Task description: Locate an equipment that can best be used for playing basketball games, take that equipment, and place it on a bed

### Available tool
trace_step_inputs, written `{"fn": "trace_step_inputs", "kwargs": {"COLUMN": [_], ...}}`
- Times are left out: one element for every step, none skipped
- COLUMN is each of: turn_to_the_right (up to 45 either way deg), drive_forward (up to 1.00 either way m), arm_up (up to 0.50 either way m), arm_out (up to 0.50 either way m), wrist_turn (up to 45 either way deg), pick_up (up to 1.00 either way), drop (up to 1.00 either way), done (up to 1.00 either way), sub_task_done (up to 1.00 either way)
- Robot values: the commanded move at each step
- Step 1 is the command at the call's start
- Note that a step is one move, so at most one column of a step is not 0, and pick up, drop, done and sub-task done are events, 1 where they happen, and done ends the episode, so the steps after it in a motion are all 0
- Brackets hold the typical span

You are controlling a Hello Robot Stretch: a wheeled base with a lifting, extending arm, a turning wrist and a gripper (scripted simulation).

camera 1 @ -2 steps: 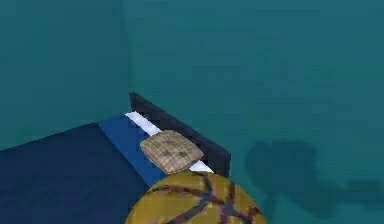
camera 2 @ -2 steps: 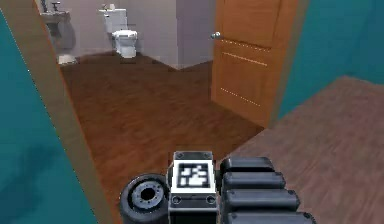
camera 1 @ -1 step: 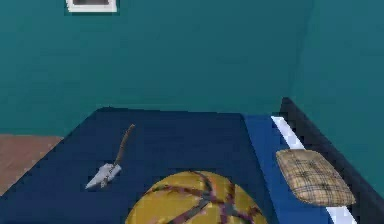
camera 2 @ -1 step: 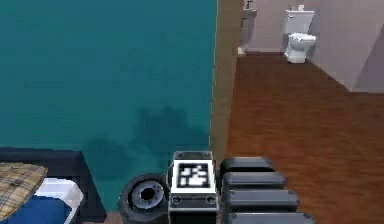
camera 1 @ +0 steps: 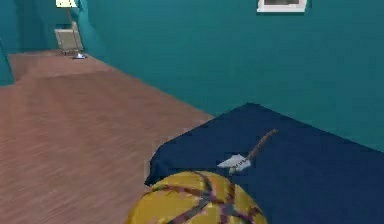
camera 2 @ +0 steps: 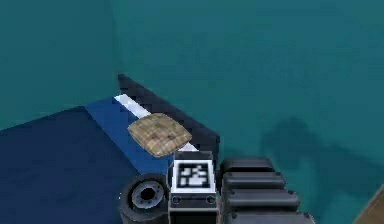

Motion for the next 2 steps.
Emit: {"fn": "trace_step_inputs", "kwargs": {"turn_to_the_right": [-36.0, 45.0], "drive_forward": [0.00, 0.00], "arm_up": [0.00, 0.00], "arm_out": [0.00, 0.00], "wrist_turn": [0.0, 0.0], "pick_up": [0.00, 0.00], "drop": [0.00, 0.00], "done": [0.00, 0.00], "sub_task_done": [0.00, 0.00]}}
